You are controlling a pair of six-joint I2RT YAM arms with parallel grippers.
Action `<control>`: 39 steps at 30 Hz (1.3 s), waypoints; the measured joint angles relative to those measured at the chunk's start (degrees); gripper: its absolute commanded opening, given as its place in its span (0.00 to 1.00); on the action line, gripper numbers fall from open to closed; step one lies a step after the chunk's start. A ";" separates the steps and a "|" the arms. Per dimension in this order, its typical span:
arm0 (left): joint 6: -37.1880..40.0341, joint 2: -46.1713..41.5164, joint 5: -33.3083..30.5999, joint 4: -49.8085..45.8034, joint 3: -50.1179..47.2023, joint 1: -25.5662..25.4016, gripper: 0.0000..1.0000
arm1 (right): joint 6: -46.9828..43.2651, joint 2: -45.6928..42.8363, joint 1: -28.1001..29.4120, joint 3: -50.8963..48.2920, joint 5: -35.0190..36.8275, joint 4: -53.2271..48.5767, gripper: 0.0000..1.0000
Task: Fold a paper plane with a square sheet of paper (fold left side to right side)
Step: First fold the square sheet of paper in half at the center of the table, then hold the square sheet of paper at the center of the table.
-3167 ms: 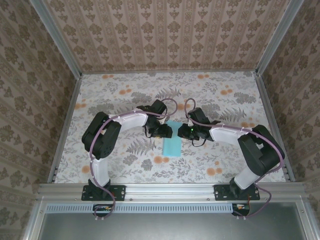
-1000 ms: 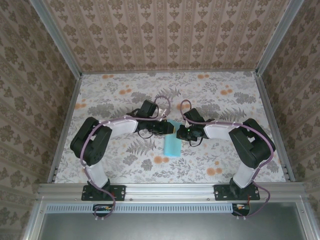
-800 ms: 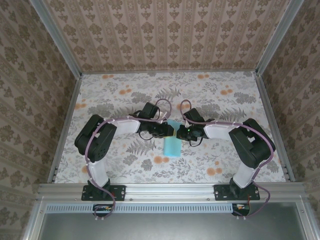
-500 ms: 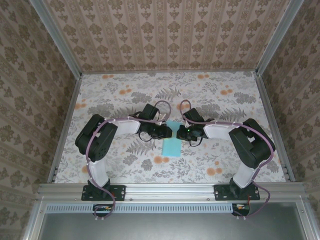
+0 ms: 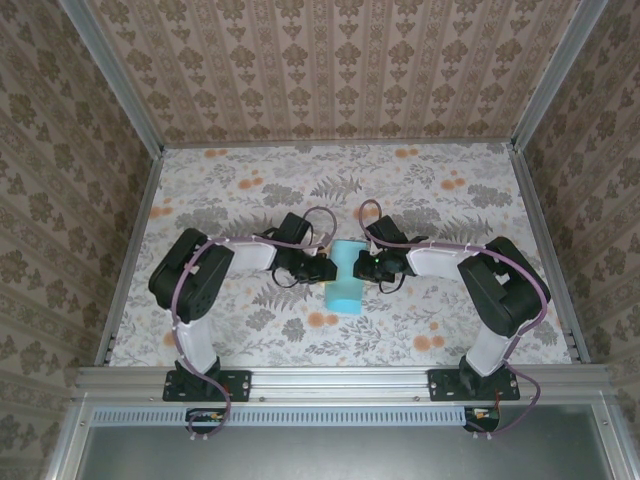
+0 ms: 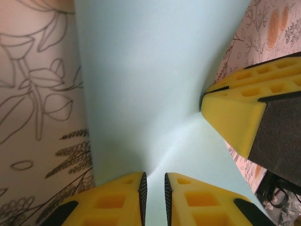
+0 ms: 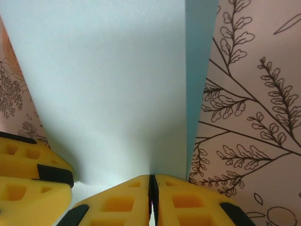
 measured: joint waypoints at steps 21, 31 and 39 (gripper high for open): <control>0.81 -7.54 -2.43 -2.36 -2.36 1.11 0.21 | -0.22 0.22 0.09 0.39 0.00 -0.44 0.12; 0.37 -0.94 -2.45 -0.68 2.19 -2.38 0.24 | -0.83 0.33 0.42 0.81 0.50 -1.11 0.12; -0.28 0.74 -2.91 -0.68 2.29 -2.95 0.24 | -1.05 0.35 0.48 1.03 0.66 -1.42 0.12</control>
